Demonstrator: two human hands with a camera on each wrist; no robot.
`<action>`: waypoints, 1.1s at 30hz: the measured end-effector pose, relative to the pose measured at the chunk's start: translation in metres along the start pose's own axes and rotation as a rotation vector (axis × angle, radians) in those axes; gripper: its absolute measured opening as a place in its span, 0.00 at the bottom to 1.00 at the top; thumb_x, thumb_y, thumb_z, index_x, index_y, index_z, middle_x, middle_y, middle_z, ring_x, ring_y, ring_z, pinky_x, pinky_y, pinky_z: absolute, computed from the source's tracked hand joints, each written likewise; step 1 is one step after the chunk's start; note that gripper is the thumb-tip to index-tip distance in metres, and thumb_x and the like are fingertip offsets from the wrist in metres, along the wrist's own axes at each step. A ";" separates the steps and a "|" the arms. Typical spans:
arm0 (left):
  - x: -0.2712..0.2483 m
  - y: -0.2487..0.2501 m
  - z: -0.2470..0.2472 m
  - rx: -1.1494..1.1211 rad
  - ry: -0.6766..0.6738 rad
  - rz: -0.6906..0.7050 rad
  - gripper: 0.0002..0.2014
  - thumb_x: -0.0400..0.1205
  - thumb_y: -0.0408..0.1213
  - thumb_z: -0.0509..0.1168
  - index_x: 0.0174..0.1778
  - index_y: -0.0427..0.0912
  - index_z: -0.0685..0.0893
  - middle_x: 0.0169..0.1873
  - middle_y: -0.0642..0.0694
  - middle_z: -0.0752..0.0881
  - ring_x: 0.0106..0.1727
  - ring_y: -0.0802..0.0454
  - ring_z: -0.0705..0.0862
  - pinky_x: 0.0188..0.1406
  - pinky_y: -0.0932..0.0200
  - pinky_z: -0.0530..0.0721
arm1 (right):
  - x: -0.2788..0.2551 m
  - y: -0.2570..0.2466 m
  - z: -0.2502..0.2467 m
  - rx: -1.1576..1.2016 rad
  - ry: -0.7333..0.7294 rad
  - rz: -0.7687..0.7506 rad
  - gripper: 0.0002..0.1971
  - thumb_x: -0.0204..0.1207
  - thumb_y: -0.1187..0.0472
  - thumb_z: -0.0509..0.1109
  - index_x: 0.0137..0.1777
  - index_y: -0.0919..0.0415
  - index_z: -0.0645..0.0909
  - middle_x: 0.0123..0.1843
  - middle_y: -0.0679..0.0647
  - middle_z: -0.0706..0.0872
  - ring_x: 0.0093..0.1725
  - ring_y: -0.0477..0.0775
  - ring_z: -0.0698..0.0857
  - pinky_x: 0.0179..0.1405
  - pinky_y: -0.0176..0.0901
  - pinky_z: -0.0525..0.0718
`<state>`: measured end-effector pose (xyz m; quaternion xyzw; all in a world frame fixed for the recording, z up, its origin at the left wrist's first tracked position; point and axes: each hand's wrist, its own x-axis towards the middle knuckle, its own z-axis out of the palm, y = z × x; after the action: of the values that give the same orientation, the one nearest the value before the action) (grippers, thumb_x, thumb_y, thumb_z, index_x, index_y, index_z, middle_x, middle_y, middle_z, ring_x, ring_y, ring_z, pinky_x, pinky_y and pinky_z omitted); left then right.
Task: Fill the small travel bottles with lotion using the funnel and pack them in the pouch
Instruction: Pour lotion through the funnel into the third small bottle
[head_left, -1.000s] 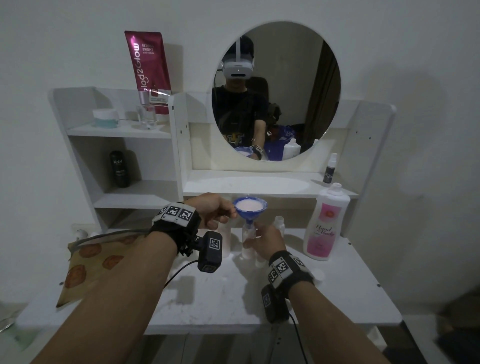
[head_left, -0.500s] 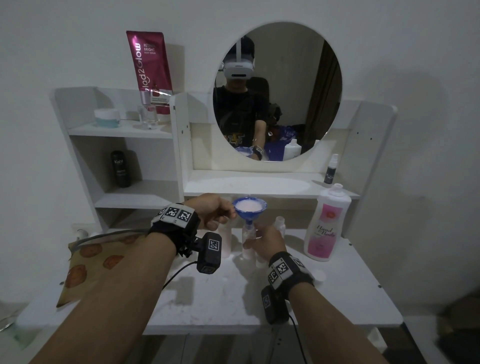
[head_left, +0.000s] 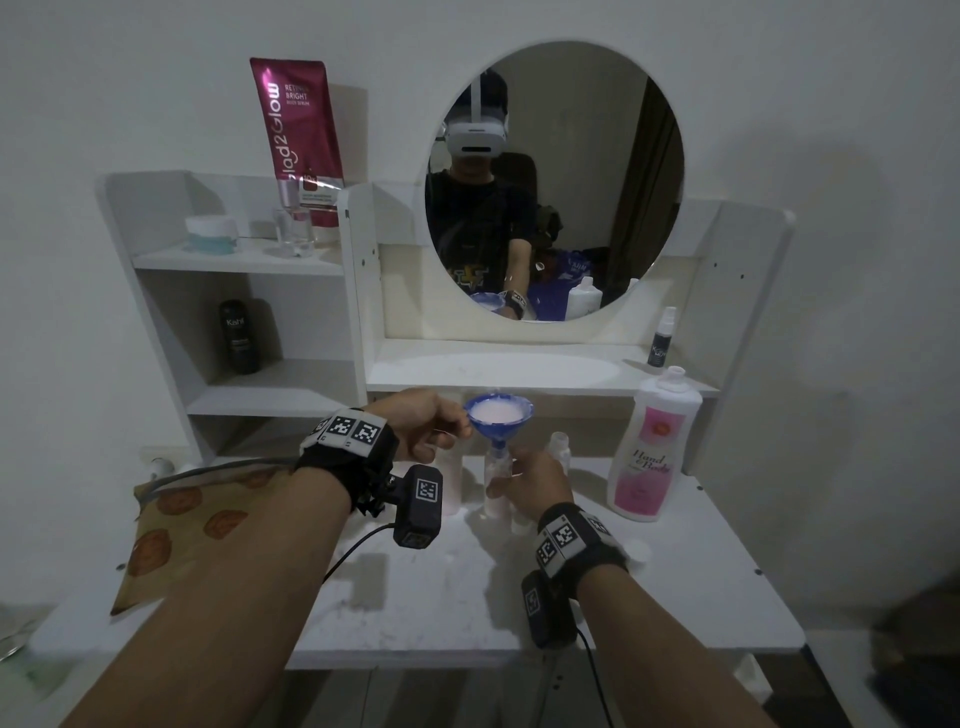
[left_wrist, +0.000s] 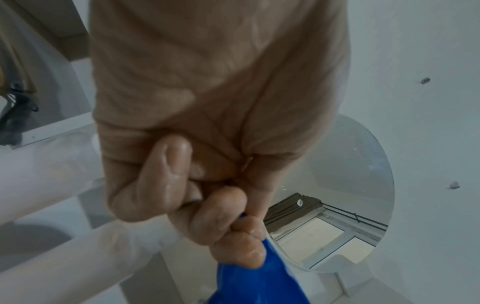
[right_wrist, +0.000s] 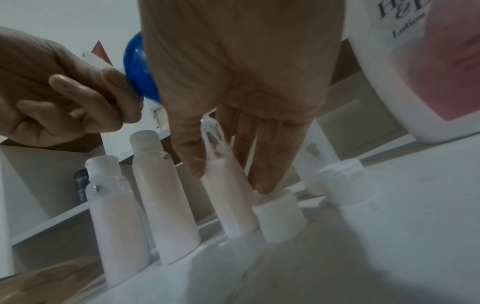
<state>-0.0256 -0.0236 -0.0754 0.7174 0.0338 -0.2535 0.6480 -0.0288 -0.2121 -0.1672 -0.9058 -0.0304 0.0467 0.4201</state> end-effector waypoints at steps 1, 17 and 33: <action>0.000 0.000 0.000 -0.003 0.001 -0.001 0.06 0.81 0.29 0.58 0.42 0.38 0.79 0.34 0.45 0.82 0.25 0.57 0.66 0.15 0.67 0.58 | 0.000 -0.001 0.000 -0.003 -0.004 0.001 0.20 0.71 0.61 0.76 0.61 0.48 0.80 0.49 0.50 0.86 0.48 0.52 0.85 0.51 0.45 0.82; 0.000 0.000 -0.003 -0.007 0.018 -0.002 0.06 0.80 0.29 0.59 0.39 0.38 0.79 0.35 0.44 0.82 0.23 0.57 0.67 0.16 0.67 0.57 | 0.002 -0.002 0.002 -0.033 0.009 0.006 0.21 0.69 0.59 0.77 0.63 0.51 0.82 0.54 0.52 0.90 0.53 0.54 0.86 0.56 0.47 0.81; 0.001 0.000 -0.004 -0.003 0.021 0.003 0.07 0.81 0.30 0.58 0.39 0.39 0.79 0.35 0.44 0.82 0.23 0.56 0.68 0.15 0.66 0.58 | 0.001 -0.002 0.002 -0.017 -0.004 0.023 0.22 0.69 0.60 0.76 0.64 0.51 0.81 0.54 0.51 0.89 0.52 0.54 0.86 0.59 0.50 0.83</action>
<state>-0.0235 -0.0206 -0.0760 0.7193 0.0395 -0.2450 0.6489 -0.0280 -0.2097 -0.1670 -0.9095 -0.0212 0.0530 0.4117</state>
